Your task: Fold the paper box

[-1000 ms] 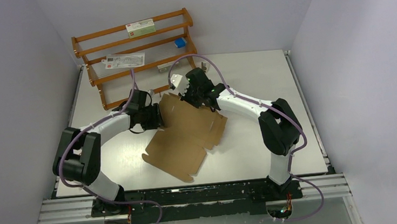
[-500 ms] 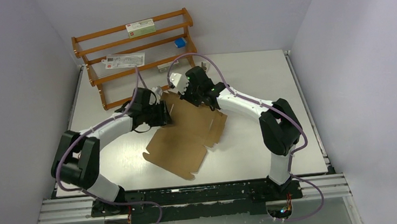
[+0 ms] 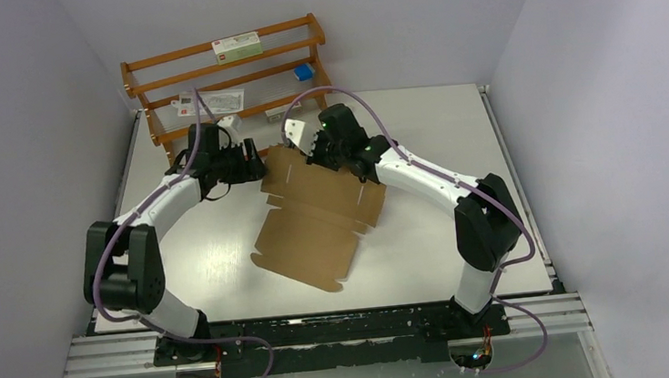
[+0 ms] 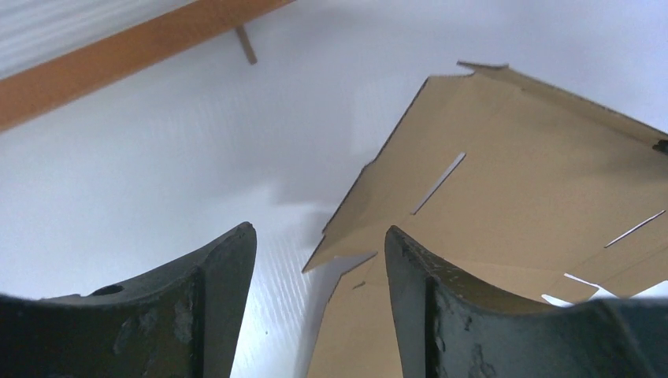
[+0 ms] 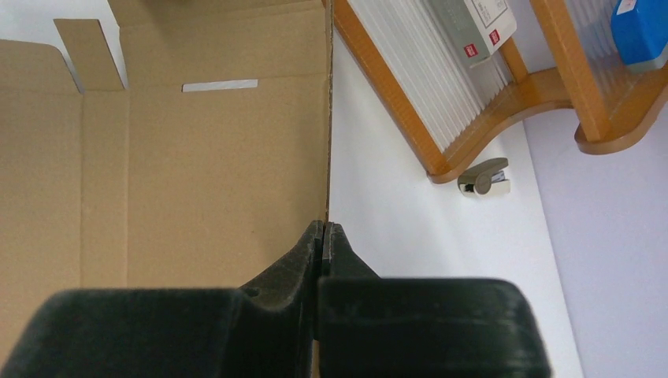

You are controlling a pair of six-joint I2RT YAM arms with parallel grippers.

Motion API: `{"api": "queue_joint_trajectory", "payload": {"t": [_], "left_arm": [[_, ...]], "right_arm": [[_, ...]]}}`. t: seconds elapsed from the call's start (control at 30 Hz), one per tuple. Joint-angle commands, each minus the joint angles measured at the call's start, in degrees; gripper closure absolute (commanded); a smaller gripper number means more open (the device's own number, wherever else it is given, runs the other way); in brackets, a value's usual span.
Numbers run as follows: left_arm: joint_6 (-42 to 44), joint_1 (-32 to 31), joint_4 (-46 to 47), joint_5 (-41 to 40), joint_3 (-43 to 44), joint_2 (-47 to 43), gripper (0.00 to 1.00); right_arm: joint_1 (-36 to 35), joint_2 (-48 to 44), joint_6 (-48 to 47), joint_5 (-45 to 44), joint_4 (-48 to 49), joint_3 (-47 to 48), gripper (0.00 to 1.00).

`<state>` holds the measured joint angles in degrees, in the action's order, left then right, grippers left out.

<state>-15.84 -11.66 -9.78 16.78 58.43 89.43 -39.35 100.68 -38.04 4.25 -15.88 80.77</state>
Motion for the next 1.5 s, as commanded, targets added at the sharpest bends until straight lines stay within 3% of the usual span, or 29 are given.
{"api": "queue_joint_trajectory", "payload": {"t": [0.0,0.2,0.47,0.6,0.83,1.0,1.2,1.47], "left_arm": [[4.13,0.58,5.89,5.62,2.79,3.19,0.33],[5.56,0.67,12.46,11.82,3.96,6.94,0.33],[2.12,0.84,10.38,7.35,7.82,14.30,0.36],[0.80,0.94,10.59,8.76,8.68,15.77,0.37],[1.61,0.94,13.24,12.13,6.10,10.81,0.37],[1.00,1.03,13.33,9.14,4.46,4.47,0.36],[-6.37,1.10,10.99,5.02,6.25,-0.64,0.37],[-14.60,-0.32,10.29,9.93,9.90,1.26,0.44]], "right_arm": [[-0.11,-1.57,-4.45,0.99,-0.02,0.61,1.00],[-0.11,-2.02,-6.38,1.69,0.90,0.01,1.00],[-0.26,-3.16,-6.61,4.54,0.67,-1.07,1.00],[-0.32,-3.95,-7.27,4.84,0.59,-2.07,1.00],[-0.46,-3.96,-8.78,3.13,0.41,-2.96,1.00],[-0.55,-3.92,-8.98,2.28,1.12,-3.25,1.00],[-0.66,-3.83,-8.99,2.01,1.56,-3.40,1.00],[-1.04,-4.18,-9.08,1.81,2.57,-4.30,1.00]]}}
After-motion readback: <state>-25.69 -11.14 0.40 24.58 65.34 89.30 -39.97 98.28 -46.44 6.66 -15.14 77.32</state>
